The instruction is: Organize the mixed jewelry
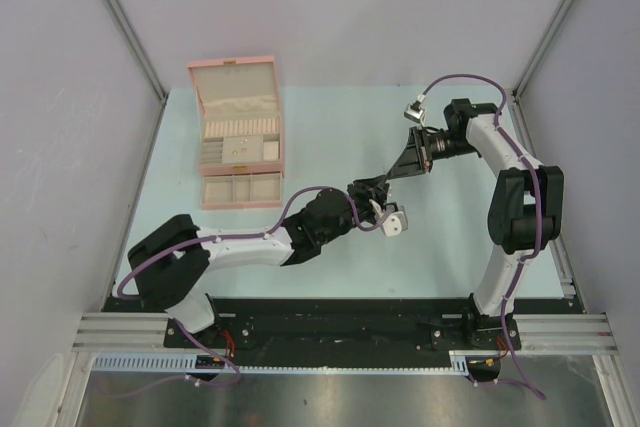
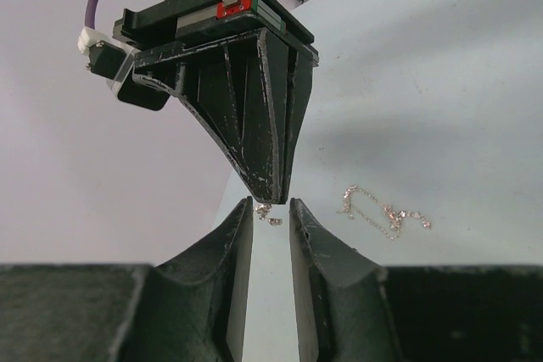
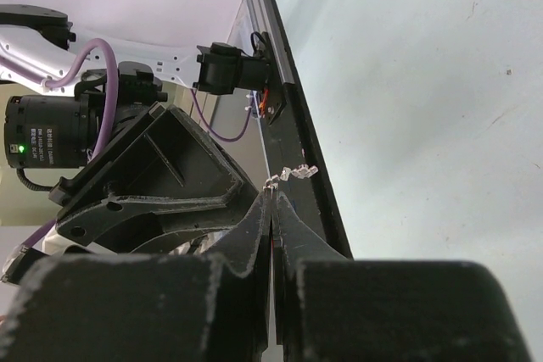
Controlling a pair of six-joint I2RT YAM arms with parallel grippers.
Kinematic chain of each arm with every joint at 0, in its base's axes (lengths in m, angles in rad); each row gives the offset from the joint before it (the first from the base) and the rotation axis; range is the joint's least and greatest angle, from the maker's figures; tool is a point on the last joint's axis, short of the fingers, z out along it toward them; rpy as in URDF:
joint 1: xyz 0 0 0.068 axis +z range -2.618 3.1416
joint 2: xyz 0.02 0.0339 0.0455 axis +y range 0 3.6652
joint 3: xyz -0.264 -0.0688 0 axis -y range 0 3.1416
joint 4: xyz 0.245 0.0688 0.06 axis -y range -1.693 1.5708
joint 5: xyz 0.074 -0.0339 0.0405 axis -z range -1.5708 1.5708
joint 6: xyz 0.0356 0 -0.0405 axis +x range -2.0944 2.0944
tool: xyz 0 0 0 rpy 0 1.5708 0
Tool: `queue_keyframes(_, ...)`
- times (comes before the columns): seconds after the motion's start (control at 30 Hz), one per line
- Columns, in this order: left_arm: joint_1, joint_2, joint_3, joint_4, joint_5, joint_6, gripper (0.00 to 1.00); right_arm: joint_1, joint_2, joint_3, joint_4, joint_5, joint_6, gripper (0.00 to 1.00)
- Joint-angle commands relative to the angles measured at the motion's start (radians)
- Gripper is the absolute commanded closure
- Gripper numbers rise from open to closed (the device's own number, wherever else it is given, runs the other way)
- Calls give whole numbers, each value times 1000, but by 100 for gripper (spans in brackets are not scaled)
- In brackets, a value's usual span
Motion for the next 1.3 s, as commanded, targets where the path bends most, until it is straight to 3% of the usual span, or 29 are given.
queue_keyframes(0.0, -4, 9, -4, 66, -16, 22, 71, 6, -53, 2, 3, -5, -1, 100)
queue_keyframes(1.27, 22, 6, -43, 120, -4, 43, 71, 22, -62, -4, -10, 13, -11, 100)
